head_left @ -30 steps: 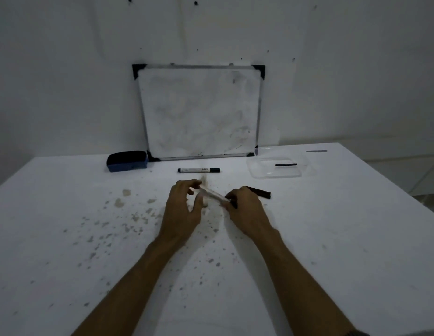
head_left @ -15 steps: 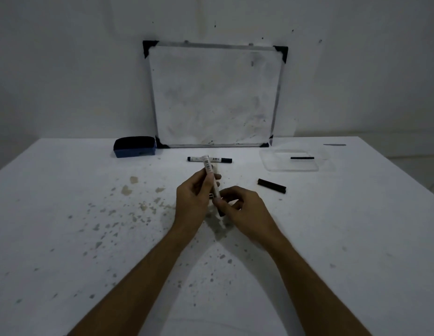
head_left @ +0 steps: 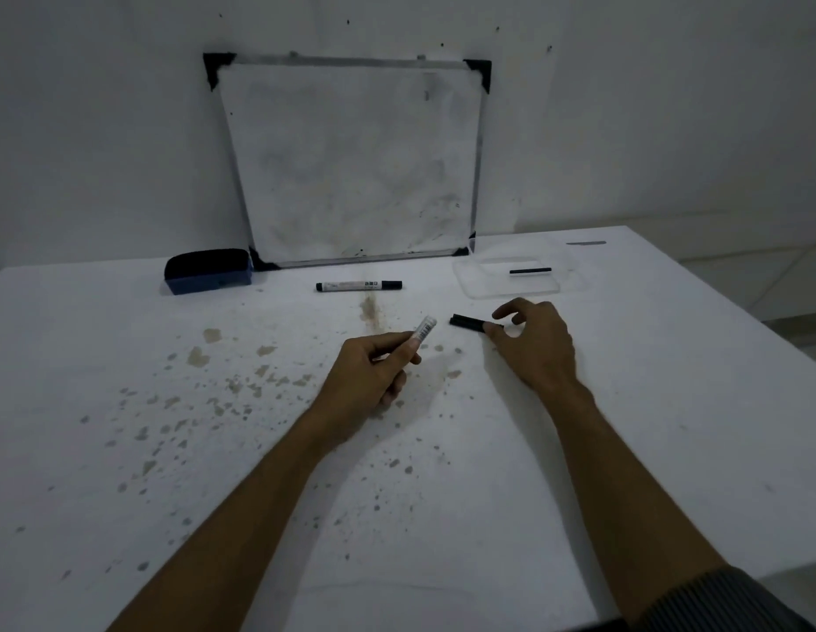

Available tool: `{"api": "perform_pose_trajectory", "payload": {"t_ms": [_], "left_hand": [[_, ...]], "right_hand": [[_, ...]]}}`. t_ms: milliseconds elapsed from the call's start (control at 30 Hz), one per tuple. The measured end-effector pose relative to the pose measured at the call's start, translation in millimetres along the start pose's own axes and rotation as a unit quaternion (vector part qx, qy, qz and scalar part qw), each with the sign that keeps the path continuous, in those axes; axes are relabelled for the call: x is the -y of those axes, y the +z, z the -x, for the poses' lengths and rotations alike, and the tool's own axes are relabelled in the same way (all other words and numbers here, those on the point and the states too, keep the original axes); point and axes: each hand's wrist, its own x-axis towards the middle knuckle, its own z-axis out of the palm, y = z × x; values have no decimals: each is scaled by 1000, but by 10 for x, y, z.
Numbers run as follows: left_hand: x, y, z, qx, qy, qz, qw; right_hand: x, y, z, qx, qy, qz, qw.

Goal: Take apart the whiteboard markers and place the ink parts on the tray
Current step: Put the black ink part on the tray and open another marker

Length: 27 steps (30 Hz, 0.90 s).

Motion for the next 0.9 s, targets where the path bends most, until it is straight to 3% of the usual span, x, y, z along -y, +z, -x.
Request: {"api": "perform_pose_trajectory", "payload": {"t_ms": [333,433,500,567,633,700,900], "left_hand": [[-29,-63,3,5,-8,2,1000],[-67,-157,33,43,-6,-25,999],[-117,-255,54,49,19,-59,997],[-129,-359,52,33,47,-70,996],[-106,-456,46,8,57,-68,996],[-68,-531,50,-8,70,-86,994],[-4,-606,31,-15,94,-137,986]], "right_hand": [[-34,39,58,37,-25,5,999],[71,35,75,43,-45,-81,995],[184,52,113,93,-31,-240,966],[292,87,169,145,7,-385,912],[359,135,197,183,48,-485,854],[392,166,198,201,71,-533,819],[392,222,213,201,68,-512,833]]}}
